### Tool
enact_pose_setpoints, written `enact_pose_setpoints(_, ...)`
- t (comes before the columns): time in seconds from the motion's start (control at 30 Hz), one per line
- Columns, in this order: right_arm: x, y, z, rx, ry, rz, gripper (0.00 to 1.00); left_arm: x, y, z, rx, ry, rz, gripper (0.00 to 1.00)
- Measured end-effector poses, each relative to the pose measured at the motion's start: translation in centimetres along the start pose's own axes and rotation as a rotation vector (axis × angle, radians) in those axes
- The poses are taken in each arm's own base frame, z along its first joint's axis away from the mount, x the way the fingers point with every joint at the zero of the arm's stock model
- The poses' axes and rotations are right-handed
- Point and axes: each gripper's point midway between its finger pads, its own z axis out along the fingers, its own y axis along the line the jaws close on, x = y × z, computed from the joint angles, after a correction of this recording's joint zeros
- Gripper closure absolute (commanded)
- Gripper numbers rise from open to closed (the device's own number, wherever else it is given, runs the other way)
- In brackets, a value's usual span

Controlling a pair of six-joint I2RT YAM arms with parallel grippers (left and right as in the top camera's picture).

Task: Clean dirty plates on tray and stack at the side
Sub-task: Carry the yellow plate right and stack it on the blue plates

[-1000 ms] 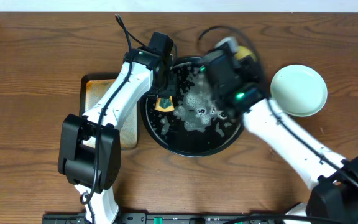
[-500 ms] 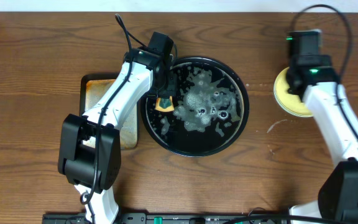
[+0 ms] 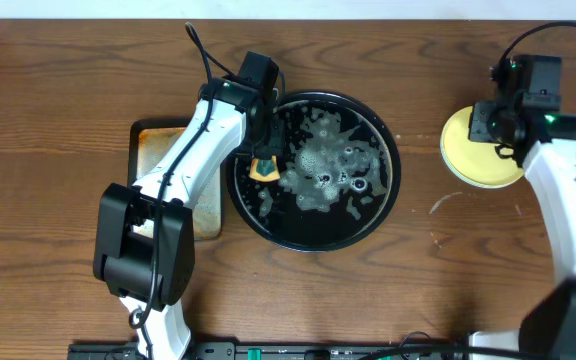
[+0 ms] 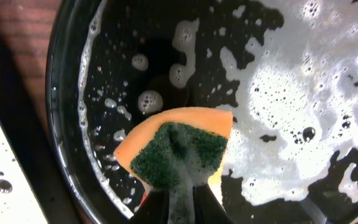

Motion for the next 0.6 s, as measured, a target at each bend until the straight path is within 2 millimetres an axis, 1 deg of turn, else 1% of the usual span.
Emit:
enact_pose_setpoints(0.07, -0.8, 1.5, -2.3, -0.093, -0.049, 0.015, 0.56, 0.1, 0.0, -0.4, 0.0, 0.0, -0.001, 0.9)
enact_pose_setpoints(0.13, -1.7, 2.7, -5.2, -0.17, -0.115, 0.021, 0.54, 0.2, 0.1, -1.5, 0.003, -0.015, 0.001, 0.89)
enact_pose_setpoints(0.2, -2.3, 3.5, -8.0, -0.225, -0.172, 0.025, 0.53, 0.3, 0.3, -3.9, 0.008, -0.049, 0.004, 0.88)
enact_pose_setpoints(0.27, -2.4, 4.1, -10.3, -0.267, -0.211, 0.026, 0.53, 0.6, 1.2, -6.9, 0.004, -0.092, -0.004, 0.88)
enact_pose_setpoints(0.3, -2.3, 4.3, -11.2, -0.286, -0.222, 0.026, 0.53, 0.8, 2.0, -8.2, -0.012, -0.111, -0.015, 0.87)
enact_pose_setpoints(0.37, -1.9, 4.8, -12.5, -0.316, -0.23, 0.025, 0.52, 1.5, 4.5, -10.8, -0.074, -0.145, -0.056, 0.85)
enact_pose_setpoints(0.4, -1.7, 4.9, -12.9, -0.327, -0.229, 0.024, 0.52, 1.6, 5.6, -11.5, -0.102, -0.155, -0.076, 0.84)
enact_pose_setpoints(0.43, -1.5, 5.1, -13.2, -0.339, -0.224, 0.025, 0.51, 1.9, 7.2, -12.3, -0.144, -0.162, -0.103, 0.84)
enact_pose_setpoints(0.5, -0.9, 5.4, -13.4, -0.358, -0.204, 0.027, 0.51, 2.2, 9.9, -12.8, -0.206, -0.159, -0.152, 0.84)
enact_pose_setpoints(0.57, -0.4, 5.7, -13.4, -0.377, -0.183, 0.029, 0.51, 2.6, 12.3, -12.3, -0.249, -0.144, -0.198, 0.84)
enact_pose_setpoints(0.6, -0.2, 5.8, -13.4, -0.385, -0.174, 0.03, 0.51, 3.0, 13.5, -11.7, -0.267, -0.13, -0.221, 0.84)
